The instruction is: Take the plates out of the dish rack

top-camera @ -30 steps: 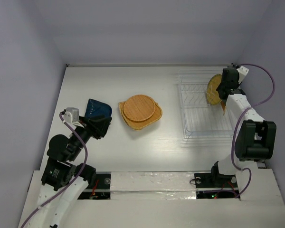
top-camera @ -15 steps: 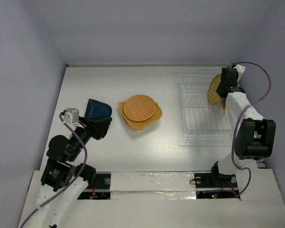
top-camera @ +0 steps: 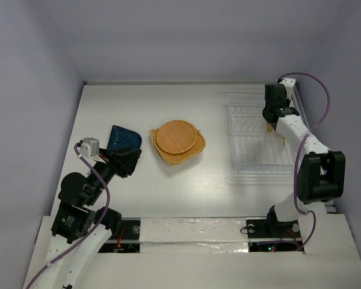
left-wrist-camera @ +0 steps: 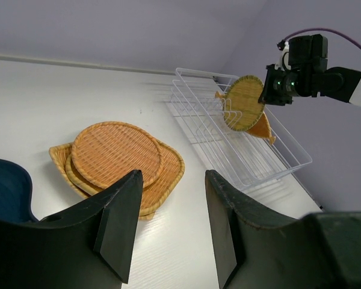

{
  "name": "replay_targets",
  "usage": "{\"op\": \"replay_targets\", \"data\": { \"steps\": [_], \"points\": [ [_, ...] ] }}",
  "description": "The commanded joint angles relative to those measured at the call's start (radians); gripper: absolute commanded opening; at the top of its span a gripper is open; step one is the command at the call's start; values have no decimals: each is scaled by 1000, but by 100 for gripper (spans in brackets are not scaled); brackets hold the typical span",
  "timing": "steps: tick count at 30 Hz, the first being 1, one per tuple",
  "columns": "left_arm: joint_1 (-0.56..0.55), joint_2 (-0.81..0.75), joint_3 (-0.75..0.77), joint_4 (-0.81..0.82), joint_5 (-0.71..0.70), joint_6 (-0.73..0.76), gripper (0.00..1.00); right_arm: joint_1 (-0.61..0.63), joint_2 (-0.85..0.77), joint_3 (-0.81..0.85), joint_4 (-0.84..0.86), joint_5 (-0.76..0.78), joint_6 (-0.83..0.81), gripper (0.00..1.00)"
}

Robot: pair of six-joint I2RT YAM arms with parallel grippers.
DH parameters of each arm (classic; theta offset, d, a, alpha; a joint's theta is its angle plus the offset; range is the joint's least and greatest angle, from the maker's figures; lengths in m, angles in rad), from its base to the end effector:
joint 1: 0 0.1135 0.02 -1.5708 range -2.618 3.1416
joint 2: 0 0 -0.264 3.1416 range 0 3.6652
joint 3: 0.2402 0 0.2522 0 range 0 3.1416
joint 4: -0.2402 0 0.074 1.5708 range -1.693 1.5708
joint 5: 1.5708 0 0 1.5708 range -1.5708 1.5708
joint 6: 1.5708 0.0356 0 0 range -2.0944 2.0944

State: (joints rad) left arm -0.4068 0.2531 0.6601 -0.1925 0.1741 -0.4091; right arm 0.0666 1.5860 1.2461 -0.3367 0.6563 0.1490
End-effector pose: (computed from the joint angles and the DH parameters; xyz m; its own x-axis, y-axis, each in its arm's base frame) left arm 0.0638 -0.0342 0.3549 -0.0375 -0.4104 -0.9111 0.5779 0.7349 -0.3548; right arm 0.3553 0.0019 0.2884 -0.5552 0.0808 -0.8278 0.5101 0.8192 -0.2621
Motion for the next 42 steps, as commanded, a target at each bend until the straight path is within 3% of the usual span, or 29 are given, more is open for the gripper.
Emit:
{"op": "replay_targets", "data": {
  "steps": [1, 8, 14, 20, 21, 24, 27, 32, 42],
  "points": [
    [-6, -5, -1, 36, -5, -5, 43, 64, -72, 61, 70, 169, -57, 0],
    [-6, -2, -2, 38, -4, -5, 43, 93, -191, 95, 65, 177, -36, 0],
    [-6, 5, -2, 36, -4, -5, 43, 93, -308, 131, 7, 76, 26, 0],
    [-6, 12, -2, 36, -5, -5, 43, 163, -399, 75, 22, -228, 168, 0],
    [-6, 15, -2, 36, -8, -7, 43, 195, -397, 61, 33, -373, 194, 0],
    [-6, 21, -2, 33, -16, -8, 43, 245, -365, -8, 128, -658, 315, 0],
    [-6, 29, -4, 33, -22, -8, 43, 329, -321, -60, 240, -823, 417, 0],
    [-6, 34, -4, 33, -28, -10, 43, 450, -196, -80, 379, -932, 514, 0],
    [-6, 54, -4, 28, -35, -11, 43, 483, 34, -132, 548, -1052, 641, 0]
  ]
}}
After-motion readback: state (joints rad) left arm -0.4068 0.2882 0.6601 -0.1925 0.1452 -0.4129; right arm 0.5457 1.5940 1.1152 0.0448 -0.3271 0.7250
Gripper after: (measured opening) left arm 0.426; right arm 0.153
